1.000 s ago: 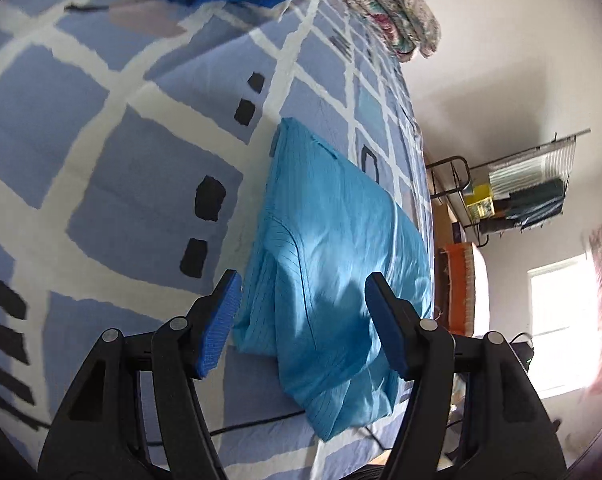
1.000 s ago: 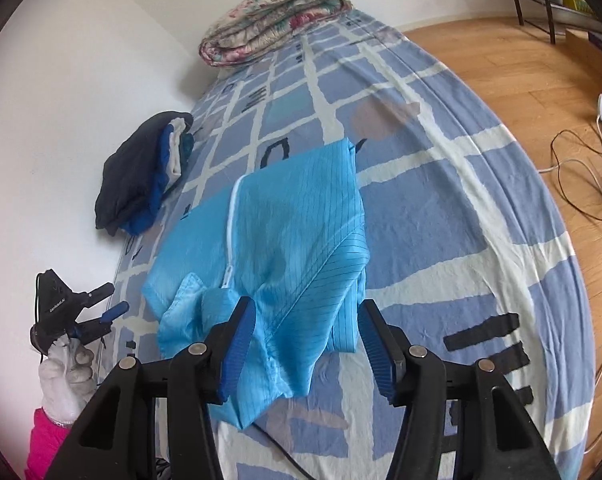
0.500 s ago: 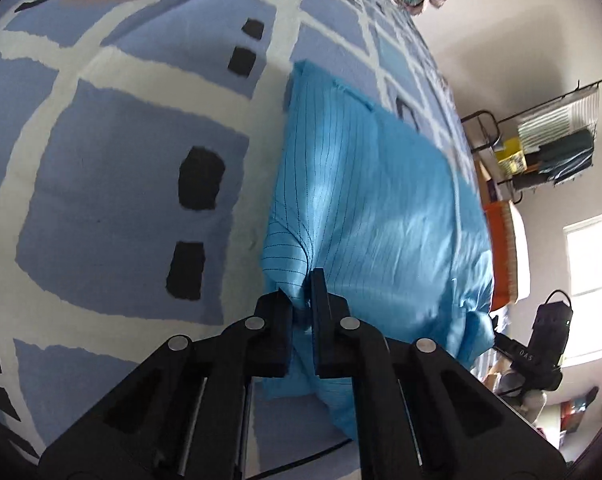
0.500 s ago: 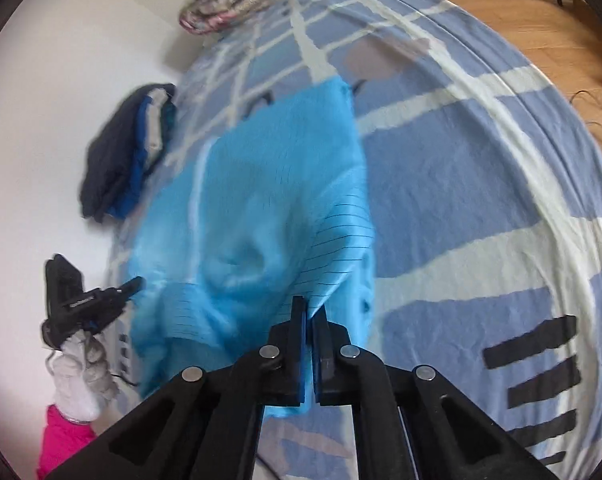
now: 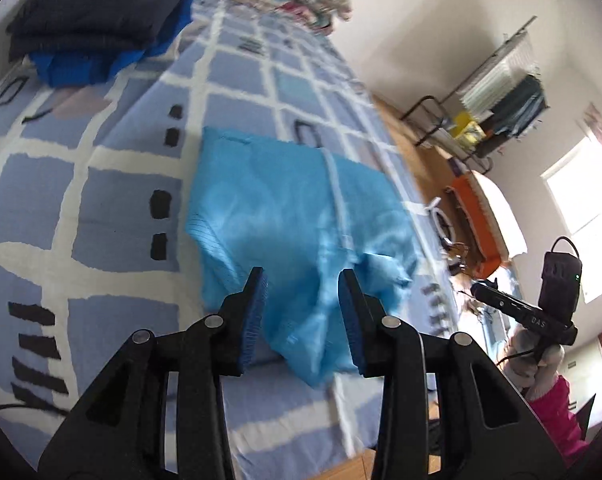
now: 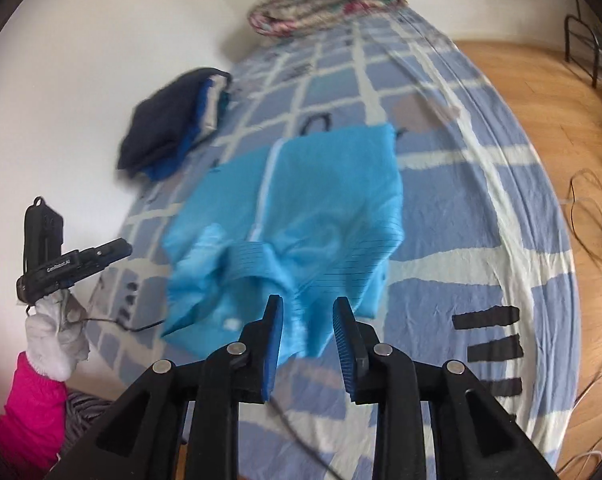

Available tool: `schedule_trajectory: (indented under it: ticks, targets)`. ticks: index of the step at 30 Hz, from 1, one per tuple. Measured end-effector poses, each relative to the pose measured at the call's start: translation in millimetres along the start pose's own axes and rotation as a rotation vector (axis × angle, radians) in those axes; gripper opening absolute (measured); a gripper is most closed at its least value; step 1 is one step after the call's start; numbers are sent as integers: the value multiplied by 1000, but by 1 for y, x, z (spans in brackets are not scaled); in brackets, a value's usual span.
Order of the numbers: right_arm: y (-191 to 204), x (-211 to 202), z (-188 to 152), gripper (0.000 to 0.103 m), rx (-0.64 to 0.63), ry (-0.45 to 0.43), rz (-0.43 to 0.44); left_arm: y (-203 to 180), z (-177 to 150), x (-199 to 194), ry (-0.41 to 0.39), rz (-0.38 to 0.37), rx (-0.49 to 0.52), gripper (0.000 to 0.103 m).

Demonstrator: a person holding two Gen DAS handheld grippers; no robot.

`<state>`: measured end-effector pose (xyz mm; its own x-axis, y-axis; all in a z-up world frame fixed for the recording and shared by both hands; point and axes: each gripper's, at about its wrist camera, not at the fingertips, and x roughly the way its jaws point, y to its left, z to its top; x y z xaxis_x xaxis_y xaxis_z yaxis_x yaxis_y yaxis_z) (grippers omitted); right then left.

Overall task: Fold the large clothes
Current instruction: 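Open both tools and lift them away from the folded jacket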

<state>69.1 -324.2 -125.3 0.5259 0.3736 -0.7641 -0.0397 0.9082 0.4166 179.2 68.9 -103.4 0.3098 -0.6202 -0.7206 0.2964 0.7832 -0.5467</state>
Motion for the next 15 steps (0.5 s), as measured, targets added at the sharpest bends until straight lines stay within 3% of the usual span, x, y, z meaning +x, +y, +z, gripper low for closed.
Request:
schedule_trajectory:
  ticks: [3, 13, 15]
  targets:
    - [20, -54, -9, 31, -34, -86, 26, -27, -5, -50, -49, -13, 57, 36]
    - [62, -239, -31, 40, -123, -408, -97, -66, -17, -248, -313, 46, 137, 40]
    - [67, -268, -32, 40, -139, -455, -117, -74, -18, -283, -357, 44, 153, 48]
